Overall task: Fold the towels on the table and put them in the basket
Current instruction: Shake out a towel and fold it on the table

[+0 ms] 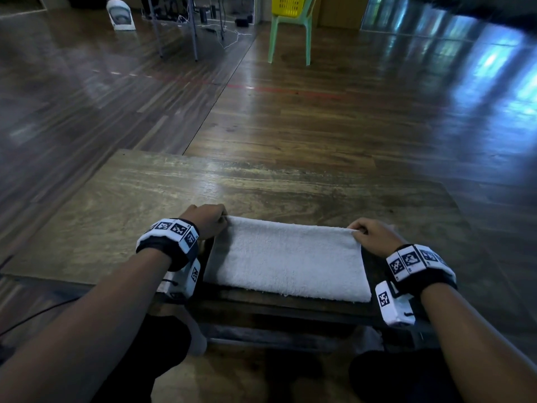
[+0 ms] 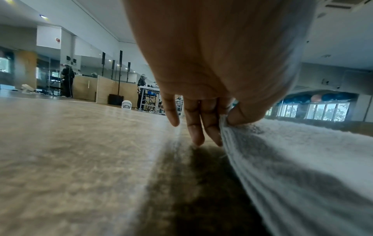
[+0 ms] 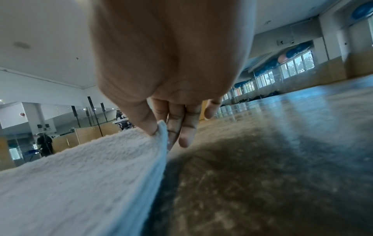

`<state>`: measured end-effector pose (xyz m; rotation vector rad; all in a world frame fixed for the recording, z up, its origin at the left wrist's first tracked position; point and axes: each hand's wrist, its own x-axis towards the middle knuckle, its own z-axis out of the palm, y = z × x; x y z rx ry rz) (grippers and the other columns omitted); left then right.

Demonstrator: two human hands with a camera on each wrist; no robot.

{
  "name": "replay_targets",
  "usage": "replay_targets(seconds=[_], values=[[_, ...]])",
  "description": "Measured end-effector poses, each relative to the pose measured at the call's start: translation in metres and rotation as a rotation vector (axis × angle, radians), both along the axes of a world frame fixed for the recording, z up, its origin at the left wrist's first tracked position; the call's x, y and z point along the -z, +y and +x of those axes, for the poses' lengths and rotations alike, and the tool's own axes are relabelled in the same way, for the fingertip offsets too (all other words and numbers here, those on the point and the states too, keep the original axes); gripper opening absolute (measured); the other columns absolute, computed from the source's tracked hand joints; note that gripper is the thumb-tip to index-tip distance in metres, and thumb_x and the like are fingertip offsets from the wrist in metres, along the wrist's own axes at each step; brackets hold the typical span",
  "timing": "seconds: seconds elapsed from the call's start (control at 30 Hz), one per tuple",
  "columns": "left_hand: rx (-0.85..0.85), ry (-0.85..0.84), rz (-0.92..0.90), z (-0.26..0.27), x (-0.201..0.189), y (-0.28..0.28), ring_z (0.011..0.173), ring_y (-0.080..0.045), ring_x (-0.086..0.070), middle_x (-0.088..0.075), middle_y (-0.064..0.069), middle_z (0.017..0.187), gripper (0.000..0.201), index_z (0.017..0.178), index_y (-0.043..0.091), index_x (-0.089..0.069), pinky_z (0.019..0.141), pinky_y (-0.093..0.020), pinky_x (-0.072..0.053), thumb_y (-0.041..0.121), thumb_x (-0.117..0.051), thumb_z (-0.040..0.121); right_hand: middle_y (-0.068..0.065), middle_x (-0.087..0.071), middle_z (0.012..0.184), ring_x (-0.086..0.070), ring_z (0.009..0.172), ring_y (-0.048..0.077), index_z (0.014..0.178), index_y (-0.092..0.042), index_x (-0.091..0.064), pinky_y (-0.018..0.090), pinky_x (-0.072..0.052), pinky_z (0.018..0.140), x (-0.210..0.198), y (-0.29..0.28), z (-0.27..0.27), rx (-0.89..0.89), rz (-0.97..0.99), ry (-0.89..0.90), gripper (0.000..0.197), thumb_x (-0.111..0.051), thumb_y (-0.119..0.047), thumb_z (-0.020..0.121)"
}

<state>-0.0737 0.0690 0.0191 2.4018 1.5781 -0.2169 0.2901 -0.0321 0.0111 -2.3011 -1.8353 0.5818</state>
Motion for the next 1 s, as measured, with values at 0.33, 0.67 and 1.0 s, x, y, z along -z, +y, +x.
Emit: replay_targets(seconds=[0.33,0.67,1.0], values=[[0.111,-0.015,0.203,0.033,-0.005,-0.026,0.130,-0.022,-0.039,-0.040,-0.005,0.144,0.045,0.139,0.016,-0.035,0.109,-0.045,-0.024,0.017,-0.038,0.094,0.010,-0.054,0.130,-0.047,0.120,0.025,0.125,-0.014,-0.052,0.048,-0.036,0.103,-0.007,0.007,-0.053,-0.092,0.156,-0.134,0.035,-0.041,-0.020,0.093],[0.147,-0.014,0.132,0.080,0.043,-0.084,0.146,-0.017,0.000,0.002,0.002,0.159,0.055,0.150,0.020,-0.002,0.114,-0.050,-0.007,0.037,-0.017,0.100,0.005,0.005,0.159,0.005,0.146,0.018,0.150,-0.013,-0.004,0.040,-0.005,0.119,0.019,-0.023,-0.131,-0.262,-0.060,-0.166,0.056,-0.022,-0.033,0.101],[0.002,-0.095,0.122,0.061,0.060,-0.082,0.145,-0.018,0.011,0.011,0.006,0.158,0.082,0.149,0.031,0.004,0.114,-0.055,0.008,0.065,0.009,0.074,0.001,0.021,0.156,0.018,0.144,0.018,0.149,-0.018,0.009,0.046,0.006,0.117,0.038,-0.030,-0.102,-0.208,-0.126,-0.293,0.070,-0.009,-0.058,0.094]])
